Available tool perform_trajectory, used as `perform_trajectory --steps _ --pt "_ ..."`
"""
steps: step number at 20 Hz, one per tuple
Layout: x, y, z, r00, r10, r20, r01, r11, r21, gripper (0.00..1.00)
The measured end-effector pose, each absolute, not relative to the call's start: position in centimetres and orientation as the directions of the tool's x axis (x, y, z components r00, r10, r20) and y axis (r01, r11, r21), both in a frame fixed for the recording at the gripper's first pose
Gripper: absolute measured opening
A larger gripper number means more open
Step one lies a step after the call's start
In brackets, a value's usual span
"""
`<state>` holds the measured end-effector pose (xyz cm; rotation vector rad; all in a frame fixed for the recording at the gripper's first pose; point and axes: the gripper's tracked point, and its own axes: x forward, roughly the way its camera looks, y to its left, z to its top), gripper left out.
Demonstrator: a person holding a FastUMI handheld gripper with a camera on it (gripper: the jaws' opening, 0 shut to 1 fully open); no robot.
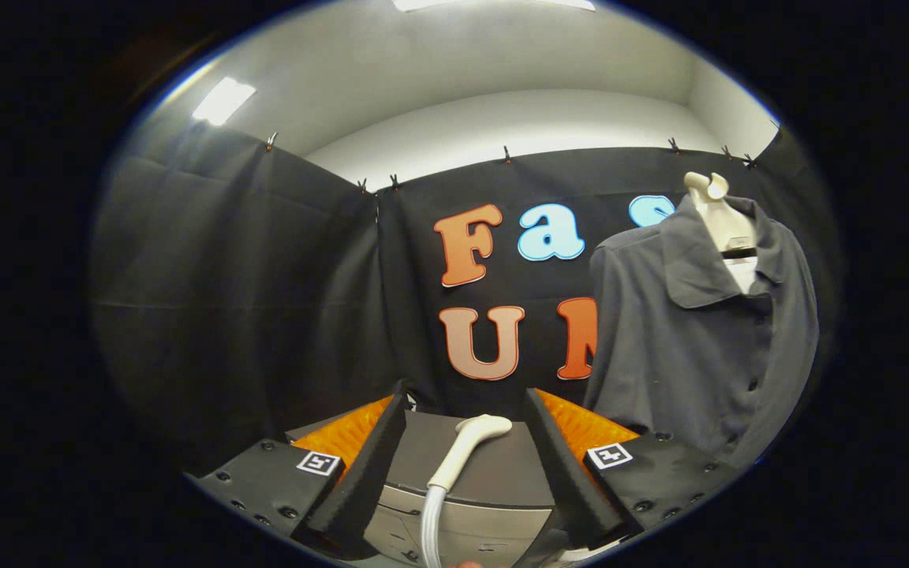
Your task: Iron the clothes twice with a garment steamer, once on the left side and once on the right side.
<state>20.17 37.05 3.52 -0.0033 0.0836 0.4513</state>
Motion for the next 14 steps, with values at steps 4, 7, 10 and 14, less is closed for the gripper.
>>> perform_trajectory --steps 4,7,10,14 --pt "25.5 41.5 -1.0 0.882 0.431 -0.19 -0.439 0.899 0.003 0.98" --pt "28.5 43.5 -5.7 0.863 0.414 -0.291 -0.434 0.901 -0.007 0.97" --pt "31.5 45.0 -10.7 0.828 0.393 -0.399 -0.422 0.906 0.015 0.97" --pt "34.4 45.6 -15.7 0.792 0.333 -0.511 -0.364 0.93 0.043 0.97"
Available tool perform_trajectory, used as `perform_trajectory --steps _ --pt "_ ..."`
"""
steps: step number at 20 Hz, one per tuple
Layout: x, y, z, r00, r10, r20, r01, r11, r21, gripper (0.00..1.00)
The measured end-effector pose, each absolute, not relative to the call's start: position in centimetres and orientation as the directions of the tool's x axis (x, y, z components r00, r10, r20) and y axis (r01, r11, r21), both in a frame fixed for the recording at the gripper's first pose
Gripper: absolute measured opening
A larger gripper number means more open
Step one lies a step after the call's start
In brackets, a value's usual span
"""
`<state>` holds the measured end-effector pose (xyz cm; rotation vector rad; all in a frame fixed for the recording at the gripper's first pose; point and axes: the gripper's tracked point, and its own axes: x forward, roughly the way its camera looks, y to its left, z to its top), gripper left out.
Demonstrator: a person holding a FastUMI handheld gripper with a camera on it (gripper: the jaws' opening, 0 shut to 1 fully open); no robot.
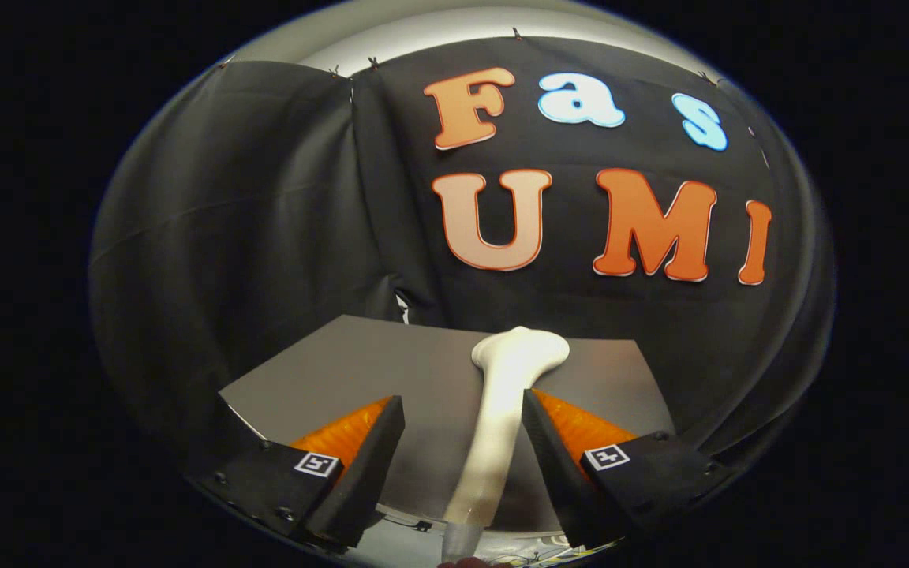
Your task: Iron the clothes twice with a garment steamer, once on the left side and once on the right side.
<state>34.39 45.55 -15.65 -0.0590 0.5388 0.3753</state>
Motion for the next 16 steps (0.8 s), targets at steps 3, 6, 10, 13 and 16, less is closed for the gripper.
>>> perform_trajectory --steps 3,6,10,13,16 --pt "36.2 45.1 -17.9 0.776 0.297 -0.556 -0.33 0.943 0.042 0.97" --pt "37.3 44.5 -19.5 0.758 0.266 -0.595 -0.308 0.951 0.032 0.97" --pt "37.7 44.1 -21.1 0.737 0.244 -0.63 -0.283 0.958 0.04 0.97" --pt "38.2 43.8 -21.8 0.74 0.231 -0.632 -0.264 0.963 0.043 0.84" --pt "38.1 43.7 -22.0 0.736 0.226 -0.639 -0.283 0.959 0.015 0.7"
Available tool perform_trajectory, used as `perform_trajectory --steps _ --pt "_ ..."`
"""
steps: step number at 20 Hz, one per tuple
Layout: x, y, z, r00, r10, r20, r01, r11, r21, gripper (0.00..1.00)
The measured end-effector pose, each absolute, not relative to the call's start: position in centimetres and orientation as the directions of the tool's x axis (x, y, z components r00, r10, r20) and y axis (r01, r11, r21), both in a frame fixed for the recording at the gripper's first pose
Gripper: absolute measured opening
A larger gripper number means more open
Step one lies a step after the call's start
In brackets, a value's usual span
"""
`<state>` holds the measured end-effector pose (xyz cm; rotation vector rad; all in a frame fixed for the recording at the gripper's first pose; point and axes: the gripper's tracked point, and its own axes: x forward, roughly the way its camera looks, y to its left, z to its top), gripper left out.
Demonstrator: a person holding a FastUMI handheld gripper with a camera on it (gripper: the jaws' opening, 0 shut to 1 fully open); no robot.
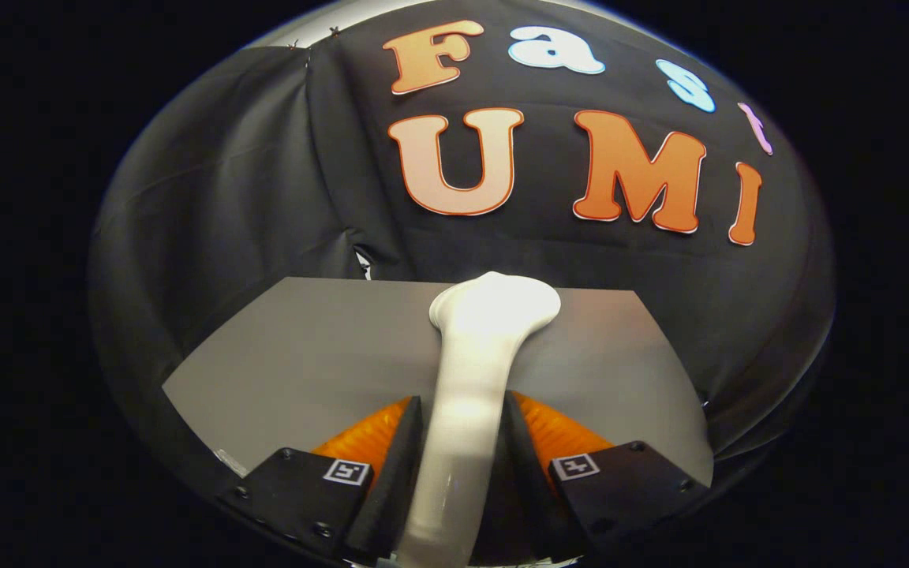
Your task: Iron the clothes twice with a garment steamer, once on the left side and once on the right side.
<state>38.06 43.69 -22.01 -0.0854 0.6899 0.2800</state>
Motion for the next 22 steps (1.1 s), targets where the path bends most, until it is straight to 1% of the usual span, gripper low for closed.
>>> perform_trajectory --steps 2,3,5,6,8,10,15,22 --pt "38.0 43.6 -21.6 0.737 0.235 -0.634 -0.286 0.958 0.023 0.6" --pt "38.0 43.5 -21.6 0.738 0.237 -0.632 -0.285 0.958 0.027 0.59" --pt "37.8 43.7 -21.4 0.737 0.238 -0.632 -0.275 0.96 0.041 0.52" --pt "37.6 44.0 -20.7 0.752 0.247 -0.611 -0.272 0.961 0.055 0.48" --pt "37.4 44.5 -19.8 0.776 0.243 -0.583 -0.3 0.954 -0.002 0.41" --pt "36.4 45.1 -19.1 0.789 0.255 -0.559 -0.333 0.942 -0.04 0.4" --pt "33.6 45.4 -16.6 0.791 0.322 -0.52 -0.387 0.922 -0.018 0.4" --pt "28.4 44.1 -9.4 0.821 0.401 -0.405 -0.449 0.893 -0.025 0.4"
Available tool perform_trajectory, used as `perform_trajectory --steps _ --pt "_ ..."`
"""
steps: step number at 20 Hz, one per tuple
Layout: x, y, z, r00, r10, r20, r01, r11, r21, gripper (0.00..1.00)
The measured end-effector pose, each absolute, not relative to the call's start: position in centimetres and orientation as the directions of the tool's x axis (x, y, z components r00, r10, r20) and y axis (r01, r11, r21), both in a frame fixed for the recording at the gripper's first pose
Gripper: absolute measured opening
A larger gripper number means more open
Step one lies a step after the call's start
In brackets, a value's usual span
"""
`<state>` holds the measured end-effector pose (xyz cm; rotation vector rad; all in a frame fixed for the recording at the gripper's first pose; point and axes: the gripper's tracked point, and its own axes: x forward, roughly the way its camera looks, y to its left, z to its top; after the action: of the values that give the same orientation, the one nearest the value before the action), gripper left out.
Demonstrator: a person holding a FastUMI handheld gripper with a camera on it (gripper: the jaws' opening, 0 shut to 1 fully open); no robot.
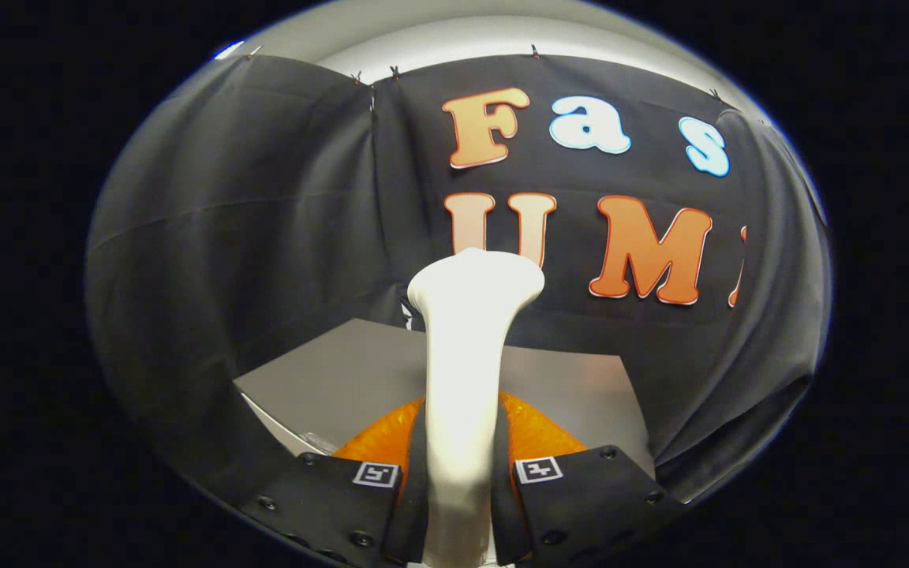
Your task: Iron the clothes twice with a garment steamer, once on the left side and once on the right side.
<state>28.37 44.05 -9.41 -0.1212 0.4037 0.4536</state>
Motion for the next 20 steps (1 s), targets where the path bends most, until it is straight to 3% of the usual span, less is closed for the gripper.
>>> perform_trajectory --steps 8,20 --pt "21.6 36.4 0.1 0.862 0.452 -0.23 -0.468 0.884 -0.014 0.4" --pt "18.5 17.2 5.6 0.94 0.323 -0.11 -0.325 0.946 0.0 0.4"
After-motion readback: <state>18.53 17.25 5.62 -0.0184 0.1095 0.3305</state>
